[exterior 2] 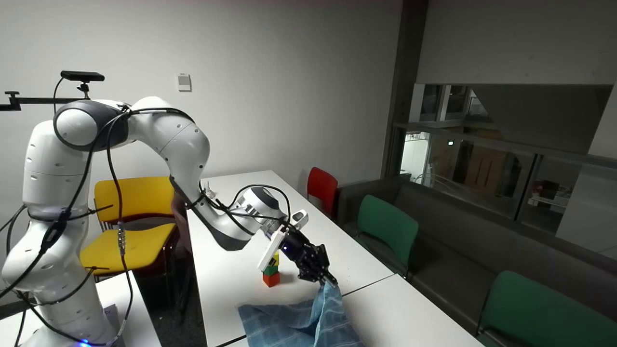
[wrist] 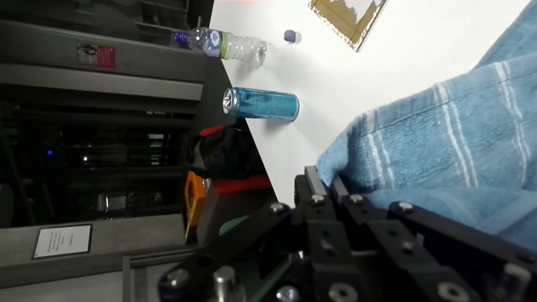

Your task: Unfold the cloth

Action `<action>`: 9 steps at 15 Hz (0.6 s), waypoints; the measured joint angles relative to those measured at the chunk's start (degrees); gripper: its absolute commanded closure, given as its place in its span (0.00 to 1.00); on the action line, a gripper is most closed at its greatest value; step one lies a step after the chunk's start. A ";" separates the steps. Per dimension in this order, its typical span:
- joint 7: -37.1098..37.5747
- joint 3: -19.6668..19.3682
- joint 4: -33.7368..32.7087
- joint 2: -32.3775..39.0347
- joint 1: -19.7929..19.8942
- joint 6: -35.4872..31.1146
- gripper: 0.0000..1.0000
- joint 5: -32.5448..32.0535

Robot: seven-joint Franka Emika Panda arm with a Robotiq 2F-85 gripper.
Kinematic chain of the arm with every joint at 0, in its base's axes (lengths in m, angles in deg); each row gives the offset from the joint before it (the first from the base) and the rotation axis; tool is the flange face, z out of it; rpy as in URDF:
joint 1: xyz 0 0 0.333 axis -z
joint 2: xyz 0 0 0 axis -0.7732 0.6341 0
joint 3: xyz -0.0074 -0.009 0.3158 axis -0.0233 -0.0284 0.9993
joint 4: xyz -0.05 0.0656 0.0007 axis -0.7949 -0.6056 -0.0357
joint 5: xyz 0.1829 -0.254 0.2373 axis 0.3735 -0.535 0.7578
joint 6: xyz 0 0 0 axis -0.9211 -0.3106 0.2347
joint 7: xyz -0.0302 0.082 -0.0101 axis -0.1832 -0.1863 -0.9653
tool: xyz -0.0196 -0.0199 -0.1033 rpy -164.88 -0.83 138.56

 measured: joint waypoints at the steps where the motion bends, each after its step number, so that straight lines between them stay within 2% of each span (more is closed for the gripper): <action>1: 0.01 0.46 -1.29 0.93 0.47 -0.93 0.99 0.04; 6: 0.30 2.02 -7.78 6.18 3.18 -7.60 0.99 0.06; 9: 0.22 3.13 -11.02 8.47 3.42 -7.84 0.99 0.06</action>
